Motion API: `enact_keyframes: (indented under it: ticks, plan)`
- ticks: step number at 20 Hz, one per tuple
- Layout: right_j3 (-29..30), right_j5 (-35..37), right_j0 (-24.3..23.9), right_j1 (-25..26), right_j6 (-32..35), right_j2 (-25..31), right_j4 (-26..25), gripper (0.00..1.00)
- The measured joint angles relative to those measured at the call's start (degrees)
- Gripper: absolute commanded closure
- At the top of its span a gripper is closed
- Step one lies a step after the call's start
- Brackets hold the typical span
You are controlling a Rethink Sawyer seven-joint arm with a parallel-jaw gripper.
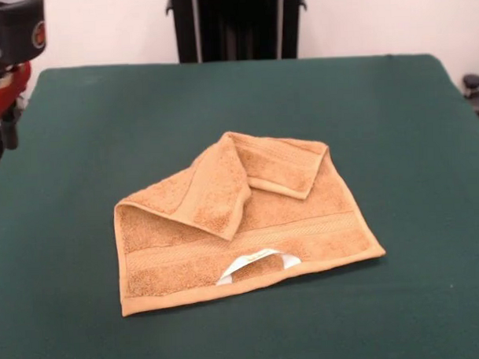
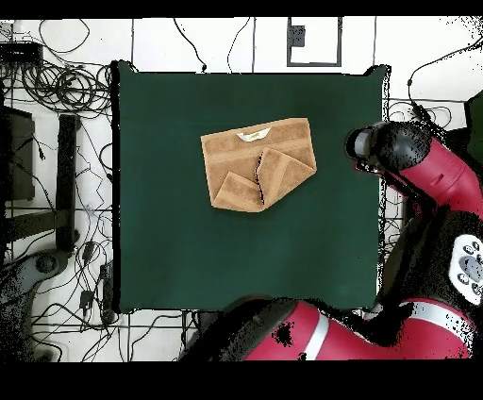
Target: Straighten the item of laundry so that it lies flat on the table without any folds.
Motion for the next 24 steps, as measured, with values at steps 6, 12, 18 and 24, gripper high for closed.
enact_keyframes:
  ticks: [6,12,18,24]
  plan:
    - [0.1,-0.7,-3.5,0.0,0.0,5.6,-2.0,0.0]
    - [1.2,-1.7,-5.0,-0.7,0.0,9.6,-3.6,0.0]
    - [7.0,-2.3,-8.4,-4.7,0.0,15.3,-5.8,0.0]
    - [15.0,-6.4,-16.5,-9.5,0.0,22.5,-9.3,0.0]
